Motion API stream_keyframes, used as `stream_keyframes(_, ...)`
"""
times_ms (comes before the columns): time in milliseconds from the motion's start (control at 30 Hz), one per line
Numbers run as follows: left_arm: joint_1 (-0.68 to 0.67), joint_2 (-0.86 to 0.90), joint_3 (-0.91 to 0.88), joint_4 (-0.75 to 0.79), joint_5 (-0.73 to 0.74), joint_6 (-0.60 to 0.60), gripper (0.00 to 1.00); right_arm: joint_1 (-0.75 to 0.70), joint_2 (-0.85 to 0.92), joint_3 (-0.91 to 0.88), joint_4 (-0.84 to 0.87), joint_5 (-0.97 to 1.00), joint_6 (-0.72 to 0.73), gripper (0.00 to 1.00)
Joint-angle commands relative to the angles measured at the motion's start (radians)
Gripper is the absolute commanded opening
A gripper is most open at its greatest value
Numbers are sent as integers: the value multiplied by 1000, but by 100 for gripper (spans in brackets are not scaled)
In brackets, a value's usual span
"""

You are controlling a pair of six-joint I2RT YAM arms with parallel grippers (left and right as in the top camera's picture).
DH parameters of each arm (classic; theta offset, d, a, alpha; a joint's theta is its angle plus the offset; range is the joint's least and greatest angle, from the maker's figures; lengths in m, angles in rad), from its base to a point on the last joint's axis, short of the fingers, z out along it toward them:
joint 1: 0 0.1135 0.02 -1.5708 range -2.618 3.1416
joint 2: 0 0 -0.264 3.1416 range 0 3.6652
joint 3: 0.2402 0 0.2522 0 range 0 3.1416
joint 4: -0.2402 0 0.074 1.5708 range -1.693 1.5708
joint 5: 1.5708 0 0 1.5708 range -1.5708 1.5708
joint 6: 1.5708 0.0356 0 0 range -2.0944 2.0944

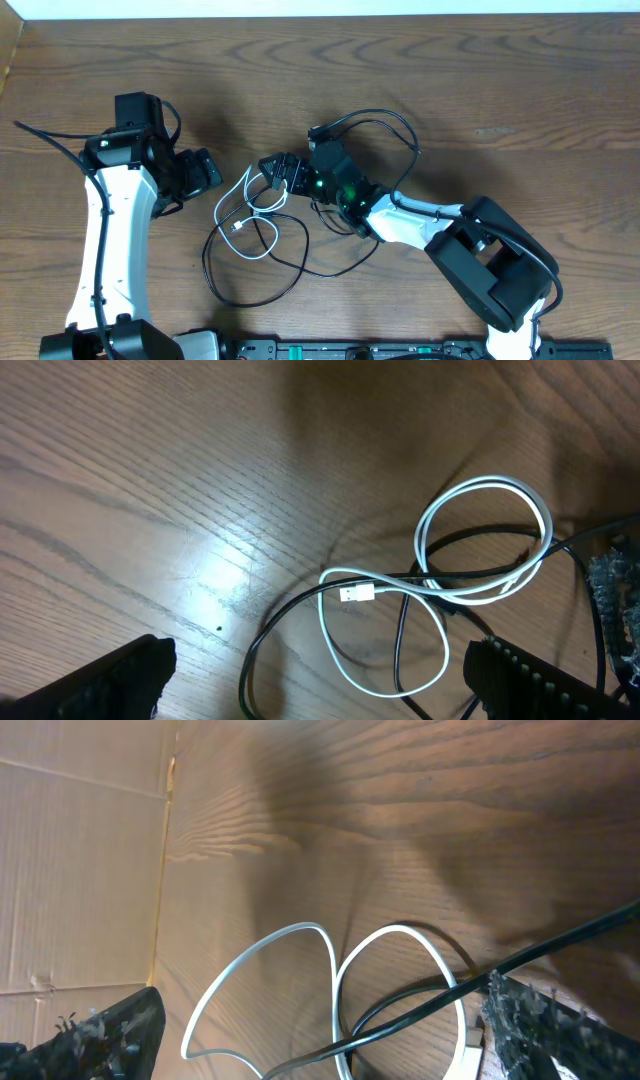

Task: Untangle cables

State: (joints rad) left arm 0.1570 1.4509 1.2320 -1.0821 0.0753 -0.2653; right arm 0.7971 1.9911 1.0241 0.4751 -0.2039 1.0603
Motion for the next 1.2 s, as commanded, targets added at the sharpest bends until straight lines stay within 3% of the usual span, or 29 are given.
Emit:
stream_keyframes(0, 5, -11, 16, -6, -9, -5, 98, 9, 8, 1, -2, 25, -19, 99)
stream_keyframes(767, 5, -11, 16, -6, -9, -5, 98, 7, 8, 1, -108, 129, -18, 97)
stream_keyframes(1167, 5, -11, 16, -6, -9, -5, 98, -28, 28, 1, 98, -200, 50, 91)
